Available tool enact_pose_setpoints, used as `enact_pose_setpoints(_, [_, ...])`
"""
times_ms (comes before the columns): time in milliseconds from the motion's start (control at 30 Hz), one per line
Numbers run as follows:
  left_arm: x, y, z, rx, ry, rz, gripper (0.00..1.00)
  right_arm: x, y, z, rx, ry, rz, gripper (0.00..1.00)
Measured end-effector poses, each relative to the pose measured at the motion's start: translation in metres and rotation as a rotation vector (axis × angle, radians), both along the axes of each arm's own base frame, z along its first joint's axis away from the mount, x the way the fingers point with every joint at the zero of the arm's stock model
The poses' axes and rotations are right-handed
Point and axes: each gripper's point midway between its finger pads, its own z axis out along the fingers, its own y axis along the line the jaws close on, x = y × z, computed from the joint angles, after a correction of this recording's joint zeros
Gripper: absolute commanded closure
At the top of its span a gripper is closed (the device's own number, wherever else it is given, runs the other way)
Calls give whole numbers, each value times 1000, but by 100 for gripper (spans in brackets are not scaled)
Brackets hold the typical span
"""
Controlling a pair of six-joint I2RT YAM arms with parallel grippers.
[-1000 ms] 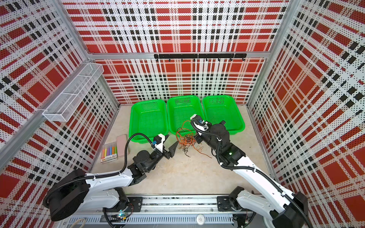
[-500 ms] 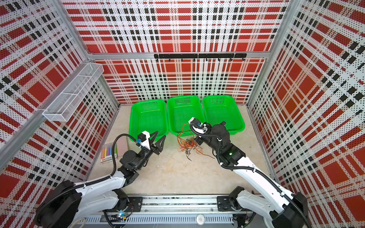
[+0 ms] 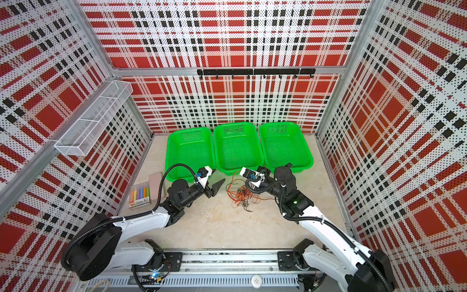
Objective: Untangle the cables
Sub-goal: 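Lift the red wire with the right gripper while the left gripper holds the tangle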
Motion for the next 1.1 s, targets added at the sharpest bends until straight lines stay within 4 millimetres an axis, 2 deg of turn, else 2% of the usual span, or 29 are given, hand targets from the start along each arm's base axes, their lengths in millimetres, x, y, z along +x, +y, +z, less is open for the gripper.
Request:
enact_pose_setpoints(167, [-20, -21, -10, 31, 10, -103, 29, 0, 3, -1, -26, -40, 26, 100])
enact_pose_setpoints(367, [-34, -29, -17, 39, 24, -155, 30, 1, 3, 0, -37, -79, 28, 100])
enact_pose_setpoints(467, [-43, -33, -24, 49, 39, -177, 30, 2, 2, -5, -40, -86, 22, 100])
enact_pose_setpoints(633, [-60, -49, -35, 68, 54, -225, 32, 5, -1, -11, -38, -100, -2, 100])
enact_pose_setpoints(700, [-64, -57, -43, 79, 62, -234, 29, 6, -2, -11, -30, -112, -7, 100])
enact_pose_setpoints(767, [-64, -61, -48, 78, 63, -222, 22, 6, -2, -9, -19, -123, -6, 100])
enact_pose_setpoints(833, [-61, -63, -47, 64, 50, -195, 19, 5, -2, -7, -10, -132, -2, 100])
enact_pose_setpoints(967, [-54, -66, -37, 33, -14, -140, 22, 4, -1, -3, 15, -143, 9, 100])
enact_pose_setpoints(1100, [-49, -77, -41, 33, -25, -144, 27, 5, -1, 3, 54, -145, 0, 100])
